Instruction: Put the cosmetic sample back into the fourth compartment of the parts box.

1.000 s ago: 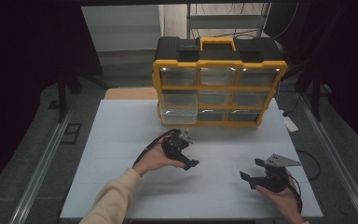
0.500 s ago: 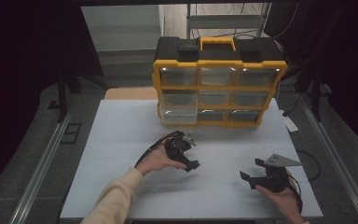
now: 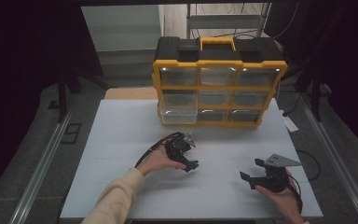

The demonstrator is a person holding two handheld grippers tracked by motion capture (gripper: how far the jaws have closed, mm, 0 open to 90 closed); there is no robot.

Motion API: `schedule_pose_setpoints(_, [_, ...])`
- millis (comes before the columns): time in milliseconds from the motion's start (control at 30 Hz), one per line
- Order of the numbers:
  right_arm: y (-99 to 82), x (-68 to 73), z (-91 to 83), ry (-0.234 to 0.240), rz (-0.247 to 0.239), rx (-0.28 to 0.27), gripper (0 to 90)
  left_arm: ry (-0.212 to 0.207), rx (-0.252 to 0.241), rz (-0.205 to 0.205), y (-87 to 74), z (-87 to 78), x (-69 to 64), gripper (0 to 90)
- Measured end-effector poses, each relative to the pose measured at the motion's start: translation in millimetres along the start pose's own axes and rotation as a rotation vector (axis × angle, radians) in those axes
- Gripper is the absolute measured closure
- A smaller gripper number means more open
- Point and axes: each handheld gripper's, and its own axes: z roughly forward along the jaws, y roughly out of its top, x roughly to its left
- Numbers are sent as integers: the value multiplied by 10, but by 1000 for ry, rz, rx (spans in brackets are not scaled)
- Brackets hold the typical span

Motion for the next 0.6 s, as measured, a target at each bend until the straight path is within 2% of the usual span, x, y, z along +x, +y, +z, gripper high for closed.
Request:
schedule_pose_setpoints(300, [-2,-2,-1,-5,1,3,151,-5,16,9,-10,66,10,193])
schedule_pose_setpoints(600, [-4,-4,2,-5,3,5,151,-13,28,28,-26,97,20,276])
